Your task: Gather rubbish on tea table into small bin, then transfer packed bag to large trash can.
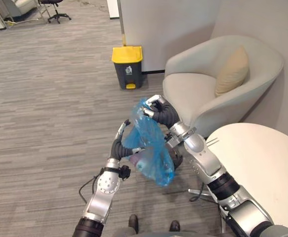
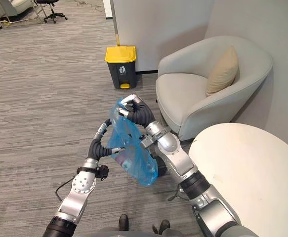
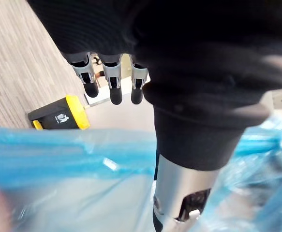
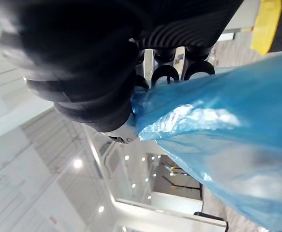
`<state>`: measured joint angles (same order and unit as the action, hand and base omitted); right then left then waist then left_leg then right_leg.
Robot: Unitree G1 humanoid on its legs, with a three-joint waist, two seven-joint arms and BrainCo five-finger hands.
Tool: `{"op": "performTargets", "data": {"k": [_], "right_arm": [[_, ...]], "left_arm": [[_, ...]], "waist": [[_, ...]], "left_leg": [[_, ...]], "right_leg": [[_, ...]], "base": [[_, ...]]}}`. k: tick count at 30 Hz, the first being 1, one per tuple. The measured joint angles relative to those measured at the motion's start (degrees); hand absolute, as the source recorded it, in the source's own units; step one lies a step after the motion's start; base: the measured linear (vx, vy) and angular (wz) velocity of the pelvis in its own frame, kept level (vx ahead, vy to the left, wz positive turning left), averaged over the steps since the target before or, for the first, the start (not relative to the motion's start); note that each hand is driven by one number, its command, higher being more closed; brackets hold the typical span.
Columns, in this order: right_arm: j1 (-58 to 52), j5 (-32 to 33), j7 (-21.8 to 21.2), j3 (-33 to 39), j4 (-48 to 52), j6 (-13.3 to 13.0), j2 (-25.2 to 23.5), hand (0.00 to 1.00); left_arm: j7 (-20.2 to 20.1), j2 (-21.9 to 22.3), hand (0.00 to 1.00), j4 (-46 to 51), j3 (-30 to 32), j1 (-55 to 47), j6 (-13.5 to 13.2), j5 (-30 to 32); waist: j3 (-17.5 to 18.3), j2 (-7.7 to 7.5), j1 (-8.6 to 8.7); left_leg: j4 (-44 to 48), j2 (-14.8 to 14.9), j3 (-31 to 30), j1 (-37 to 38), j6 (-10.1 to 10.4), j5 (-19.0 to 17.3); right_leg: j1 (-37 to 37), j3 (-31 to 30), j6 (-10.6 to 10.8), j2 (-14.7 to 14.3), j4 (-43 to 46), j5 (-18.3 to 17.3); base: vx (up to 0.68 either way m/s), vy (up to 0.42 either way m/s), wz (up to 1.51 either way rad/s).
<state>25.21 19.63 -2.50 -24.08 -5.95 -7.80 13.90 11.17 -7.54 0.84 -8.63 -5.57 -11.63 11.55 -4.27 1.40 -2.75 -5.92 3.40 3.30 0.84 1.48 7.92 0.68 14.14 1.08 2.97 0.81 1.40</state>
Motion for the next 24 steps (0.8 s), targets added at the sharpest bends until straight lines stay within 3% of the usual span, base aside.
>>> {"op": "performTargets", "data": {"k": [3, 10, 16, 24], "right_arm": [[0.0, 0.0, 0.1, 1.4, 0.0, 0.0, 0.0, 1.0], [0.0, 0.7, -0.9, 1.7, -0.9, 0.0, -0.4, 1.0], [0.0, 5.2, -4.5, 0.3, 1.0, 0.0, 0.9, 1.0], [0.4, 10.1, -10.4, -4.1, 9.5, -0.1, 4.1, 1.0]], "left_arm": [[-0.3, 0.1, 0.0, 2.3, 0.3, -0.9, -0.1, -1.3], [-1.2, -0.6, 0.0, 3.9, 1.9, -1.9, -0.4, -2.0], [-4.7, -5.2, 0.0, 3.6, 0.6, 0.8, -0.8, -1.9], [-5.1, -10.5, 0.0, -2.2, -2.6, 11.0, -1.4, 1.3]], "waist": [[0.1, 0.05, -1.21], [1.2, 0.04, -1.28], [1.3, -0.01, -1.22], [2.1, -1.09, -0.66]], "left_leg": [[0.0, 0.0, 0.0, 0.0, 0.0, 0.0], [0.0, -0.1, -0.1, 0.5, 0.0, 0.0], [0.0, 0.1, 0.3, 0.7, 0.3, -0.2], [0.0, 0.4, 2.1, 0.7, 0.0, 0.0]], "right_leg": [[0.1, 0.0, 0.0, 0.0, -0.1, 0.0], [0.6, 0.1, -0.3, 0.1, -0.1, 0.2], [1.1, -0.3, 0.3, -0.2, -1.2, 0.3], [1.1, -2.2, 0.3, -0.5, -3.1, 1.9]], "base": [[0.0, 0.0, 0.0], [0.0, 0.0, 0.0], [-0.01, 0.001, -0.02], [0.01, 0.003, -0.12]]}}
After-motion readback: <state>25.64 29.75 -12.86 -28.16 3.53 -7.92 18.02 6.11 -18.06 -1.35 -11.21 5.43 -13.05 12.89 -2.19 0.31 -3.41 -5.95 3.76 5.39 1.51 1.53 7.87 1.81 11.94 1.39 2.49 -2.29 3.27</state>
